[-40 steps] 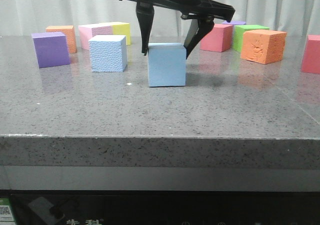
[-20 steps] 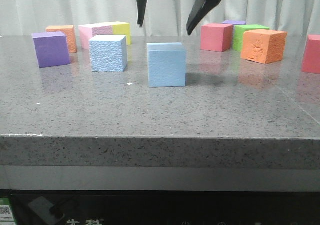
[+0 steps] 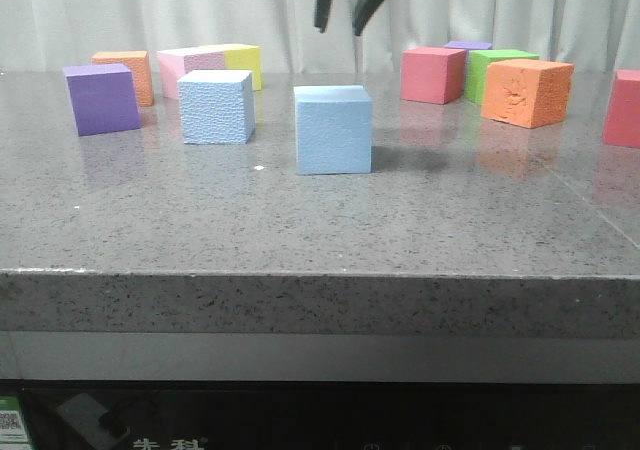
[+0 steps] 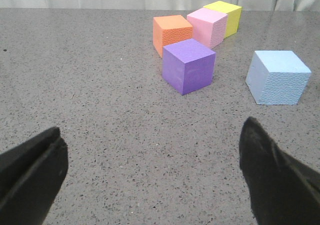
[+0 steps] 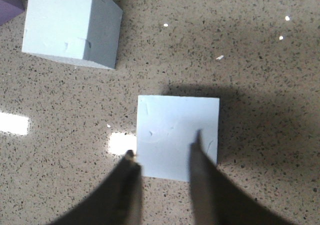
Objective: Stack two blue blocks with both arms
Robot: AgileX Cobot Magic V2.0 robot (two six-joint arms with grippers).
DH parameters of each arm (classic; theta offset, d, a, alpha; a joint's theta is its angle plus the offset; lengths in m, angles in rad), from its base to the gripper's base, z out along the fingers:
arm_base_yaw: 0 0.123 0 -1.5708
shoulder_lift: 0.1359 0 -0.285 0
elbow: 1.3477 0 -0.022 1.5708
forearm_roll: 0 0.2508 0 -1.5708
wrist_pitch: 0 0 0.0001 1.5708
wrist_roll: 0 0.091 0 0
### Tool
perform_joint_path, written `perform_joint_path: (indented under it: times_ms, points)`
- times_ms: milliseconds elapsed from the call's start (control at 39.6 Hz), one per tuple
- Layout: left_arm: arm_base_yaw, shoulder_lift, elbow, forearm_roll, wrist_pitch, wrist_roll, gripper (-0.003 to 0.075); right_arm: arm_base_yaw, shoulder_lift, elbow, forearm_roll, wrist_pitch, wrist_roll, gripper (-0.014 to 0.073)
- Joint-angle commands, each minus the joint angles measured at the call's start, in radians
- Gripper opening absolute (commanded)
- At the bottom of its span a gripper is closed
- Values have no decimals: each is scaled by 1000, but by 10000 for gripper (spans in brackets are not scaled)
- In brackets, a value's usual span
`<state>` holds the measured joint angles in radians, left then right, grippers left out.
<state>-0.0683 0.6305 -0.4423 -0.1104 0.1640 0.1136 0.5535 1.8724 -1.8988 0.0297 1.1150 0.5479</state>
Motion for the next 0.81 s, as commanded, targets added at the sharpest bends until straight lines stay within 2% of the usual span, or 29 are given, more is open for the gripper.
perform_joint_path:
  times_ms: [0, 25, 252, 454, 606, 782]
  points:
    - [-1, 5, -36, -8, -86, -5, 680, -8, -71, -34, -16, -28, -7, -48]
    - [-1, 5, -36, -8, -86, -5, 680, -9, -73, -34, -16, -26, -7, -80]
    - [-1, 5, -36, -8, -86, -5, 680, -74, -110, -34, -16, 4, -13, -67]
    - [-1, 5, -36, -8, -86, -5, 680, -196, -188, -20, -15, 67, -129, -67]
    - [-1, 5, -36, -8, -86, -5, 680, -303, -276, 80, -15, 60, -183, -67]
    - [-1, 5, -36, -8, -86, -5, 680, -378, -426, 311, -14, -20, -255, -67]
